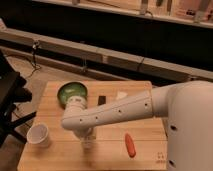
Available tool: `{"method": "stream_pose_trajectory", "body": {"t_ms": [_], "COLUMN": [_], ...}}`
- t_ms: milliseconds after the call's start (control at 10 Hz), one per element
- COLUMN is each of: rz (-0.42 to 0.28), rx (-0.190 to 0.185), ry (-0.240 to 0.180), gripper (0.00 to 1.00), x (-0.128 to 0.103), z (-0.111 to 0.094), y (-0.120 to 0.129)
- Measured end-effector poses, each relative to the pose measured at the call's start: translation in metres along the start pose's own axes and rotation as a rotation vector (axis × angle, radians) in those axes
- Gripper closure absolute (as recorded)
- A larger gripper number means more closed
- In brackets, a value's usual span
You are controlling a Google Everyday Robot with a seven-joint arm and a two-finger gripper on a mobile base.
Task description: Place the bottle in the ceramic bowl
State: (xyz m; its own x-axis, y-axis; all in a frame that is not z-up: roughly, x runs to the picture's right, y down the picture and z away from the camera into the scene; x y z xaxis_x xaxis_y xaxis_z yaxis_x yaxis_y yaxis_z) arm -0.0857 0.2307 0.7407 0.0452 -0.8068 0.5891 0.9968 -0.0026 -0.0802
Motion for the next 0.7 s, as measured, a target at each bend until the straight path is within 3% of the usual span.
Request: {"method": "stream_pose_trajectory", "body": {"t_ms": [200,700], "rz": [0.005,0.007], "rx": [0.015,0.037], "ry": [0.006,0.008], "gripper": [0.94,0.94], "x": [0.02,0.042], "z": [-0.016,-0.027], "y": [0.005,-0.006]}}
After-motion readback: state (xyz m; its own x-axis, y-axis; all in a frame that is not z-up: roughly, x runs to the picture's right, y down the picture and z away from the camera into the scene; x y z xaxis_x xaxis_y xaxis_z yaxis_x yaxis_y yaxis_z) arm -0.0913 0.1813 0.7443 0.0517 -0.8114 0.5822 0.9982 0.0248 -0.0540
